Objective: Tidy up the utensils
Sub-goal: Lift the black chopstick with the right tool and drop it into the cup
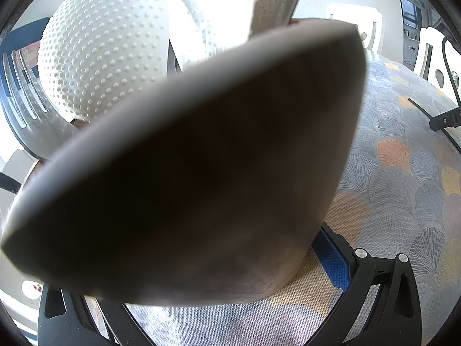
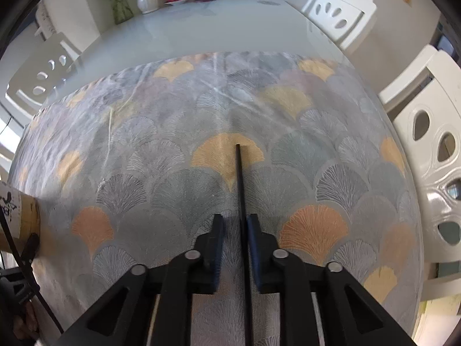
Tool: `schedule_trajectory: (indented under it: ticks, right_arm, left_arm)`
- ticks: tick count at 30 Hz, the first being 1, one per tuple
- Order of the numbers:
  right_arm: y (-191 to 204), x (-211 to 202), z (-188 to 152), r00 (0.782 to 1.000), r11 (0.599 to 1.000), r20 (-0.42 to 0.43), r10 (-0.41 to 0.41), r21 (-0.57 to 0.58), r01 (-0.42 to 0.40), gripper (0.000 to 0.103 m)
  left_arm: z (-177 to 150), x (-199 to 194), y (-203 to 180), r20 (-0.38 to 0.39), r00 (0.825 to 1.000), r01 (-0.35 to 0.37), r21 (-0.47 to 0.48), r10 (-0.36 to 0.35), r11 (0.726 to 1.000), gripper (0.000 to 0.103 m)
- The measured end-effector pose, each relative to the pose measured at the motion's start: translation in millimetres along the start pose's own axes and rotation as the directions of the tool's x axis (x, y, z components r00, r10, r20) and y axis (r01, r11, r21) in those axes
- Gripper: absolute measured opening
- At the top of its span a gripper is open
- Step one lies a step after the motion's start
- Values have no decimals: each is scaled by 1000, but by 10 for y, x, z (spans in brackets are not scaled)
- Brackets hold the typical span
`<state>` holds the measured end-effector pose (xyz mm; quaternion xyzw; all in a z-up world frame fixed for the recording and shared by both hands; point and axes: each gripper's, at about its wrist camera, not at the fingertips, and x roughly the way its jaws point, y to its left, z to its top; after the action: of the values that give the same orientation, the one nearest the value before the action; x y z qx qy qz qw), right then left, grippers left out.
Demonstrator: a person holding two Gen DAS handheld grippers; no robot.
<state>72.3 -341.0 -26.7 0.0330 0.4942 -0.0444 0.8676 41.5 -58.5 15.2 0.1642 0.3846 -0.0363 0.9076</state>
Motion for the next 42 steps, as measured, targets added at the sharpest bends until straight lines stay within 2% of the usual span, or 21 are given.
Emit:
schedule_trajectory:
  ticks: [5, 6, 8, 10, 20, 27, 30, 32, 36, 38, 42]
  right_arm:
    - [64, 7, -33, 999, 999, 34, 3, -35, -2, 10]
    - [38, -15, -48, 998, 999, 54, 24, -32, -22, 5]
    - [2, -57, -79, 989, 993, 88, 117, -12, -117, 5]
    - [-61, -77, -117, 982, 985, 92, 164, 31, -168, 5]
    - [68, -480, -142, 967, 983, 178, 184, -24, -183, 5]
    - [211, -955, -55, 935, 974, 274, 226, -65, -217, 5]
    - [300, -1298, 17, 897, 967, 361, 254, -90, -238, 5]
    - [394, -1565, 83, 863, 958, 414, 288, -114, -265, 5]
    - [642, -2029, 200, 792, 938, 503, 346, -178, -297, 5]
    - [790, -2266, 281, 743, 919, 540, 395, -217, -331, 5]
    - [1046, -2581, 384, 671, 883, 575, 468, -275, -380, 5]
  left_arm:
    - [0, -1, -2, 0, 1000, 0, 0, 0, 1000, 103]
    - [0, -1, -3, 0, 1000, 0, 0, 0, 1000, 103]
    - [0, -1, -3, 0, 1000, -1, 1, 1, 1000, 103]
    - [1, -1, -3, 0, 1000, 0, 0, 0, 1000, 103]
    - [33, 77, -25, 0, 1000, -1, 1, 1, 1000, 103]
    - [34, 73, -24, 0, 1000, -1, 1, 1, 1000, 103]
    - [34, 73, -25, 0, 1000, -1, 1, 1, 1000, 103]
    - [35, 73, -28, 0, 1000, -1, 1, 1, 1000, 103]
    - [35, 71, -28, 0, 1000, -1, 1, 1, 1000, 103]
    - [36, 73, -35, 0, 1000, -1, 1, 1, 1000, 103]
    - [36, 70, -31, 0, 1000, -1, 1, 1, 1000, 103]
